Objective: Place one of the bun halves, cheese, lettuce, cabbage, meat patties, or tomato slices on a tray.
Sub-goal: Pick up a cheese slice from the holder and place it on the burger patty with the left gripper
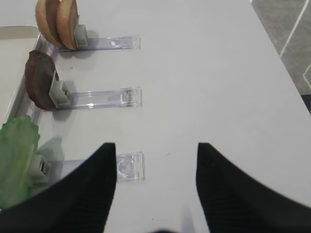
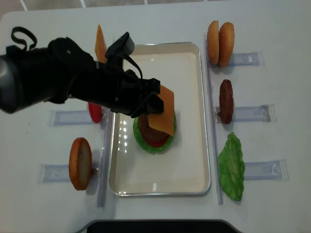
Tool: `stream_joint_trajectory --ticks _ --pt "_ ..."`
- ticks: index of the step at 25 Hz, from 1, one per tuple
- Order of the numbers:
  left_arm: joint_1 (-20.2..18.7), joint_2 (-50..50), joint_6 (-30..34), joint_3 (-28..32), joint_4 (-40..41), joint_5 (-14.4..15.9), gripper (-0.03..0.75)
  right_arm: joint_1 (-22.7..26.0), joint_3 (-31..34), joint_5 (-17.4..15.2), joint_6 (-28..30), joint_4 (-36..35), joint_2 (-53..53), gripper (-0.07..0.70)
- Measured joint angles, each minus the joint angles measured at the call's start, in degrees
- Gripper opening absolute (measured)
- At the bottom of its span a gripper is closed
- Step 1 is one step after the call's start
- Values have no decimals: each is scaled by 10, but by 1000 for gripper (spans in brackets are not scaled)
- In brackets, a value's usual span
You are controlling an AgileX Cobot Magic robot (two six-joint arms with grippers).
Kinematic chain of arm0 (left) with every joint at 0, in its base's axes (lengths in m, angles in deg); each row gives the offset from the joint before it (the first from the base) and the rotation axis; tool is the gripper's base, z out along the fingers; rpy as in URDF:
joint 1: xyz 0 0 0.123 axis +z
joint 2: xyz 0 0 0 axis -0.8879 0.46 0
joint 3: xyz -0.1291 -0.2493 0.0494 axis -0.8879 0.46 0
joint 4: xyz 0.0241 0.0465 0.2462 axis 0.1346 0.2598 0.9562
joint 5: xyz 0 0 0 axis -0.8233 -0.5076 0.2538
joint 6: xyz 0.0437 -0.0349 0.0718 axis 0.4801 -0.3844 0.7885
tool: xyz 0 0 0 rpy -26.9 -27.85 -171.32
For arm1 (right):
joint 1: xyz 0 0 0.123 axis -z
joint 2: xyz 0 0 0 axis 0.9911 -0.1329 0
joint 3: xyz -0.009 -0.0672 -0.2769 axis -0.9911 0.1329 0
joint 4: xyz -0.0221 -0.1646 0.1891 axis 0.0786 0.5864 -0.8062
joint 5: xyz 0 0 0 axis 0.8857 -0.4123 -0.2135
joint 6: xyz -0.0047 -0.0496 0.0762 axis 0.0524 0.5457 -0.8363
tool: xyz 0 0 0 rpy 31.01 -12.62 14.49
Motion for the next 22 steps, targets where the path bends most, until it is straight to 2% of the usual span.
stream_joint_trajectory --ticks 6,22 --pt "0 0 14 17 -2 -19 30 0 0 0 0 0 0 358" --pt "4 9 16 17 14 -31 30 0 0 0 0 0 0 358"
